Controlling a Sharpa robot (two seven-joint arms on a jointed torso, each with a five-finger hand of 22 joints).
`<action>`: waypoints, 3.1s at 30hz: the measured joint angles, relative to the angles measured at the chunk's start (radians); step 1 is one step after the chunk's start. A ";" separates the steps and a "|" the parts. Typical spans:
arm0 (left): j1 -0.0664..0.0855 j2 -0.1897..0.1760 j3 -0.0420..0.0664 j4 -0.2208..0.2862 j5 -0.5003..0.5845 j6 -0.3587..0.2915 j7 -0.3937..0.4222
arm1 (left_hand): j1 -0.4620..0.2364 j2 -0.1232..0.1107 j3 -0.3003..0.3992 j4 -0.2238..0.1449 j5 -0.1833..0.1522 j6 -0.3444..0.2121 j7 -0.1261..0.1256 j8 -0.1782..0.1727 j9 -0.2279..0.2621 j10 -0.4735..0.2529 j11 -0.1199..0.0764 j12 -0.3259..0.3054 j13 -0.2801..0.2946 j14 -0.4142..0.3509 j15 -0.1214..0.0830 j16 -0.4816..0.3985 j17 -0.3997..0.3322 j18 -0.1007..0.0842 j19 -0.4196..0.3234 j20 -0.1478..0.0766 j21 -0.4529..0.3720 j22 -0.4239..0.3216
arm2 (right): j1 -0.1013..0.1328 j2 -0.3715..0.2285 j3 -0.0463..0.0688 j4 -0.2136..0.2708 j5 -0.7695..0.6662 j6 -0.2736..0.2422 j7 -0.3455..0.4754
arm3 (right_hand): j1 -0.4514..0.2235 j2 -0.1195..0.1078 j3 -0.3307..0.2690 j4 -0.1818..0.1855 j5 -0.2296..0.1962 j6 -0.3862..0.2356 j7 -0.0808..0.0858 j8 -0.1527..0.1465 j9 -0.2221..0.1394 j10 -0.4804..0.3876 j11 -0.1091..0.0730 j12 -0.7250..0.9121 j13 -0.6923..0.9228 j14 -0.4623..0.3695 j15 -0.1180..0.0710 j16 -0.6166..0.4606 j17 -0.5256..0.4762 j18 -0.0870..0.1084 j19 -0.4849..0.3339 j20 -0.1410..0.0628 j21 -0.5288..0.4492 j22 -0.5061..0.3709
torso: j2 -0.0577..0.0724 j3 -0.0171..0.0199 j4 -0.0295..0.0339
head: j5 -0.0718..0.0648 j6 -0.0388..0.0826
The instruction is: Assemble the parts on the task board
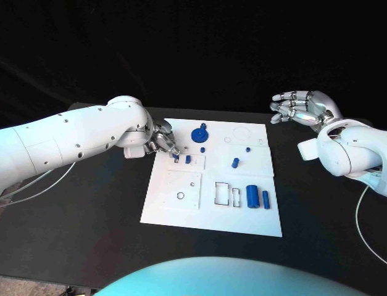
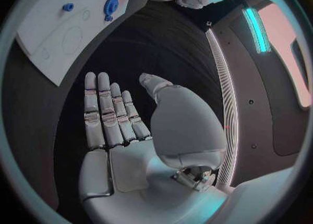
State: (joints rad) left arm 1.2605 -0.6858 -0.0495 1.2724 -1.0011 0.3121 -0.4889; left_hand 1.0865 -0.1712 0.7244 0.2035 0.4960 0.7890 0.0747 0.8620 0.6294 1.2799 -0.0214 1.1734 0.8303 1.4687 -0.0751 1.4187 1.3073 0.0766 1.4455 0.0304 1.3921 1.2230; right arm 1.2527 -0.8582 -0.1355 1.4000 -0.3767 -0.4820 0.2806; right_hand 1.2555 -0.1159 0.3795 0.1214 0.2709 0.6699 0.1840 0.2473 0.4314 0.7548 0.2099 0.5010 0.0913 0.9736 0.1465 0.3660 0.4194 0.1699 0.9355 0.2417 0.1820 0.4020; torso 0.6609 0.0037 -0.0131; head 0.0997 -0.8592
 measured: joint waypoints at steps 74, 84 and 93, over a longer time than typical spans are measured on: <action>-0.008 0.007 -0.002 0.002 -0.014 0.027 -0.019 | -0.018 -0.007 0.050 -0.074 0.006 0.000 0.000 0.003 -0.003 0.011 -0.004 0.000 0.004 -0.002 -0.002 0.000 0.000 0.000 0.000 0.000 0.003 0.012 | -0.005 0.001 0.000 -0.004 -0.002 0.000 0.001 | 0.000 0.000 0.000 0.000 0.004 0.000 0.000 0.000 -0.001 -0.006 0.001 0.004 -0.002 0.000 0.000 0.000 0.000 0.000 0.000 0.000 0.000 -0.003 | 0.001 -0.0012 -0.0011 | 0.001 -0.008; -0.007 0.012 -0.002 -0.002 -0.018 0.034 -0.020 | -0.022 -0.003 0.047 -0.077 0.008 0.004 0.003 0.007 -0.006 0.022 -0.004 0.007 0.013 -0.004 -0.003 0.000 0.000 0.000 0.000 0.000 0.003 0.012 | -0.005 0.000 0.000 -0.003 -0.002 0.000 0.001 | 0.000 0.000 0.000 0.000 0.004 0.000 0.000 0.000 -0.001 -0.006 0.001 0.004 -0.002 0.000 0.000 0.000 0.000 0.000 0.000 0.000 0.000 -0.003 | 0.001 -0.0011 -0.0010 | 0.000 -0.008; -0.006 0.017 -0.001 -0.005 -0.020 0.042 -0.032 | -0.027 0.002 0.043 -0.081 0.022 0.007 0.000 0.010 -0.008 0.032 -0.007 0.012 0.021 -0.004 -0.003 0.000 0.000 0.000 0.002 -0.002 0.007 0.018 | -0.005 0.001 0.000 -0.003 -0.002 0.000 0.001 | 0.000 0.000 0.000 0.000 0.004 0.000 0.000 0.000 -0.001 -0.006 0.001 0.004 -0.002 0.000 0.000 0.000 0.000 0.000 0.000 0.000 0.000 -0.003 | 0.001 -0.0011 -0.0012 | 0.000 -0.010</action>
State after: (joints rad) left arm 1.2545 -0.6693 -0.0502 1.2670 -1.0213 0.3538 -0.5210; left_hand 1.0593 -0.1692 0.7672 0.1222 0.5182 0.7958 0.0752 0.8722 0.6213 1.3122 -0.0288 1.1853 0.8511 1.4650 -0.0784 1.4188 1.3075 0.0766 1.4475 0.0285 1.3993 1.2407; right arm 1.2478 -0.8576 -0.1356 1.3972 -0.3787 -0.4817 0.2815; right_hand 1.2555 -0.1159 0.3796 0.1214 0.2749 0.6699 0.1840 0.2472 0.4309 0.7485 0.2108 0.5048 0.0893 0.9736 0.1465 0.3660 0.4194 0.1698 0.9355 0.2417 0.1821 0.3994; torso 0.6617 0.0027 -0.0143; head 0.0998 -0.8694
